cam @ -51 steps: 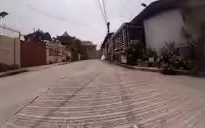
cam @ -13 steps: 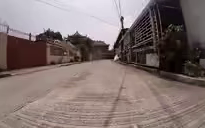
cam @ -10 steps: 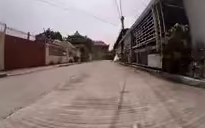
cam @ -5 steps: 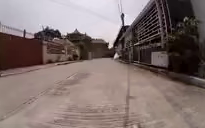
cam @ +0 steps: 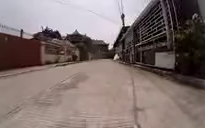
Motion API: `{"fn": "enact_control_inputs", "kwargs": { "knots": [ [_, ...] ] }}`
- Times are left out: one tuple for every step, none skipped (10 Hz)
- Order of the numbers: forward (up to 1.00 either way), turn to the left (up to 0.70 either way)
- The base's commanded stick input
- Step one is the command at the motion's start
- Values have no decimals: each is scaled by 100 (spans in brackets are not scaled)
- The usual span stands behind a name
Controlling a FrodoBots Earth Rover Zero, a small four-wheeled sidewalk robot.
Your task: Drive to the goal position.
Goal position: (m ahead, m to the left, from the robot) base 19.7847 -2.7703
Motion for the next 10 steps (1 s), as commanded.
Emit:
{"fn": "enact_control_inputs", "kwargs": {
  "knots": [
    [70, 0],
    [70, 0],
    [70, 0],
    [70, 0],
    [70, 0],
    [70, 0],
    [70, 0],
    [70, 0],
    [70, 0],
    [70, 0]
  ]
}}
